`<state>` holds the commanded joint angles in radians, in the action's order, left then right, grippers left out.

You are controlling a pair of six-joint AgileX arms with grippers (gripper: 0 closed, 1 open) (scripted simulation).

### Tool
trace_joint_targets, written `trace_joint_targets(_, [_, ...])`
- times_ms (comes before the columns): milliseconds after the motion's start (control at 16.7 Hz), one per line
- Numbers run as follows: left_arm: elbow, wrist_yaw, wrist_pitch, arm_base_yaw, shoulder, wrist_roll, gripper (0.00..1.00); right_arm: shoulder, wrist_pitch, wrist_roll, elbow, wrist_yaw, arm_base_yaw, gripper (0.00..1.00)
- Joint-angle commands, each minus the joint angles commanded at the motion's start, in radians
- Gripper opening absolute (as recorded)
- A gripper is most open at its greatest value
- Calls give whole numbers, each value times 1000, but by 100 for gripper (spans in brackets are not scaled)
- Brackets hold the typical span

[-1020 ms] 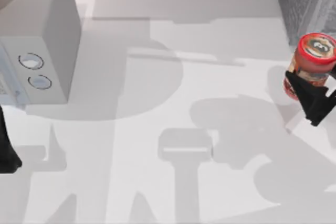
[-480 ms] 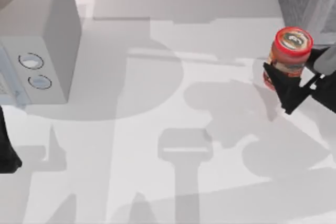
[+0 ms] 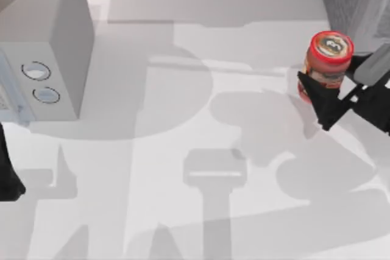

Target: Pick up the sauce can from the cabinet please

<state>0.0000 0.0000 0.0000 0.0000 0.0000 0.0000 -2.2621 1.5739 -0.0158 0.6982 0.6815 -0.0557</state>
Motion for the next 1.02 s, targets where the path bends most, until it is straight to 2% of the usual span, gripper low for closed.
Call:
trace_joint_targets(660, [0,0,0,0,0,0,100,0,0,0,0,0,0,98])
trace_joint_targets(1020, [0,0,0,0,0,0,100,0,0,0,0,0,0,100])
